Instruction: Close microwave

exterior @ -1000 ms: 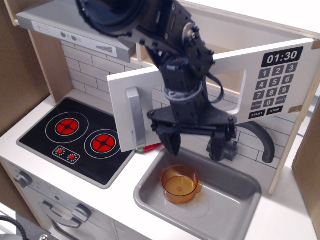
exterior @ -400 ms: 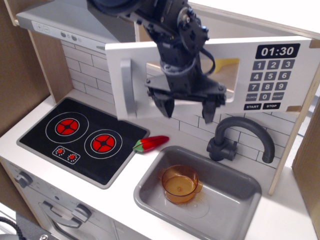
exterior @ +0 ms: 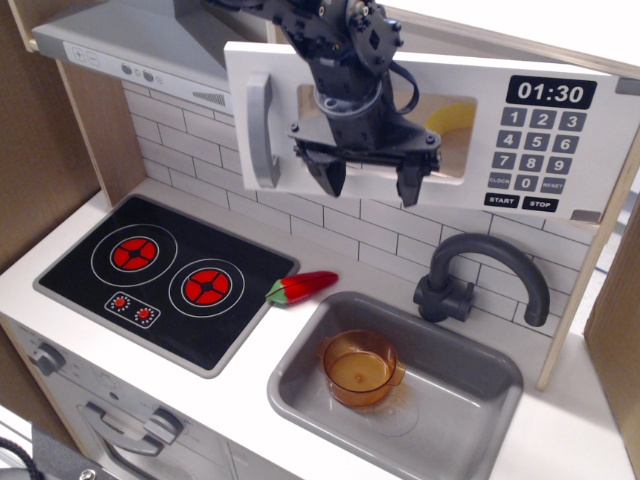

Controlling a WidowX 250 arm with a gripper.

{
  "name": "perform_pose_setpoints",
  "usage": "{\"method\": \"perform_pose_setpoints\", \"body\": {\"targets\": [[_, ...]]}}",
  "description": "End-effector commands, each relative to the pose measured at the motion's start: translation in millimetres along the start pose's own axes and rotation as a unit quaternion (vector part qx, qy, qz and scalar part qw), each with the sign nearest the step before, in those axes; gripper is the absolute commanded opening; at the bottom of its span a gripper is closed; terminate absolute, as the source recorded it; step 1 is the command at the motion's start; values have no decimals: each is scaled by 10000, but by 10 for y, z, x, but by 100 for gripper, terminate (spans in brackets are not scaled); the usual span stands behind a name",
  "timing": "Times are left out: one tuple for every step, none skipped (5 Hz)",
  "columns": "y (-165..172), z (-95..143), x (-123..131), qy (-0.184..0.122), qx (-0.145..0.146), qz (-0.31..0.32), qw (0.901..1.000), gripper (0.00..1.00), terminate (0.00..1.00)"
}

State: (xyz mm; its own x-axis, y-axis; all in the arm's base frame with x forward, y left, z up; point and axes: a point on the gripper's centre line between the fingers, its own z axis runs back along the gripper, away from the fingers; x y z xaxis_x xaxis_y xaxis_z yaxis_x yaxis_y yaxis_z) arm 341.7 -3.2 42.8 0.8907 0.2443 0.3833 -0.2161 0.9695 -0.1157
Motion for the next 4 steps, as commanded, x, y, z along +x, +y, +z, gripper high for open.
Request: {"method": "perform_pose_setpoints", "body": {"targets": [[73, 119, 358, -250, -25, 189, 9995, 100, 0], [91, 99, 437, -301, 26, 270, 9992, 100, 0], [111, 88, 491, -331, 53, 330, 9989, 100, 0], [136, 72, 542, -342, 95, 417, 9985, 100, 0]]}}
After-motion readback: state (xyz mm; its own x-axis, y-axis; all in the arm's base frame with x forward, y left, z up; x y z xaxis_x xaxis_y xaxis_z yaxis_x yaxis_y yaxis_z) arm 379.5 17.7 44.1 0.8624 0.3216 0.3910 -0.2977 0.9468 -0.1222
